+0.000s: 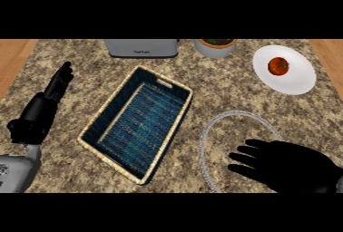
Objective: Pick the lemon from the placemat and place it in the basket
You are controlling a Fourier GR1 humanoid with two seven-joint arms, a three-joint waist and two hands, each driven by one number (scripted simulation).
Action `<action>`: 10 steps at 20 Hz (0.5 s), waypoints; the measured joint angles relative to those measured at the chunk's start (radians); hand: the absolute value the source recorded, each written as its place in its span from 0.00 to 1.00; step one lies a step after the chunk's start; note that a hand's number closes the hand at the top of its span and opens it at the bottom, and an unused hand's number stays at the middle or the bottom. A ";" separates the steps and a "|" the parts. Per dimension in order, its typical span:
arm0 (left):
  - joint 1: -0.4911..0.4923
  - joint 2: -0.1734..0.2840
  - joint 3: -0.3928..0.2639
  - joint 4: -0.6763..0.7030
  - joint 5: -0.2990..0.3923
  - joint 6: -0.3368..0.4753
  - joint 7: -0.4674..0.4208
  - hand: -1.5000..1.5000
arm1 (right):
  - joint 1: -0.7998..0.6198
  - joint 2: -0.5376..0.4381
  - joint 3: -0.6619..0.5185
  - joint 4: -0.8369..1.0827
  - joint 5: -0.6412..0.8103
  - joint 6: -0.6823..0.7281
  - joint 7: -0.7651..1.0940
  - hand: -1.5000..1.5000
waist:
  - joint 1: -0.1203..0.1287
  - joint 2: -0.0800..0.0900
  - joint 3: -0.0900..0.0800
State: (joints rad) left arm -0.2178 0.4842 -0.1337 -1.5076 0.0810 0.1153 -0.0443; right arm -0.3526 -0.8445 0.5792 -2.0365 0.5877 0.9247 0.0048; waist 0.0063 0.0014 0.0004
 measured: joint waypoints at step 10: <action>0.022 -0.042 0.031 -0.037 -0.054 -0.023 0.026 0.50 | 0.046 0.051 0.080 0.194 0.274 -0.146 -0.153 0.00 | -0.001 -0.001 0.000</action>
State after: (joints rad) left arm -0.1953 0.4420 -0.1032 -1.5442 0.0268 0.0922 -0.0178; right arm -0.3068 -0.7932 0.6592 -1.8424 0.8614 0.7786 -0.1484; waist 0.0049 0.0005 0.0006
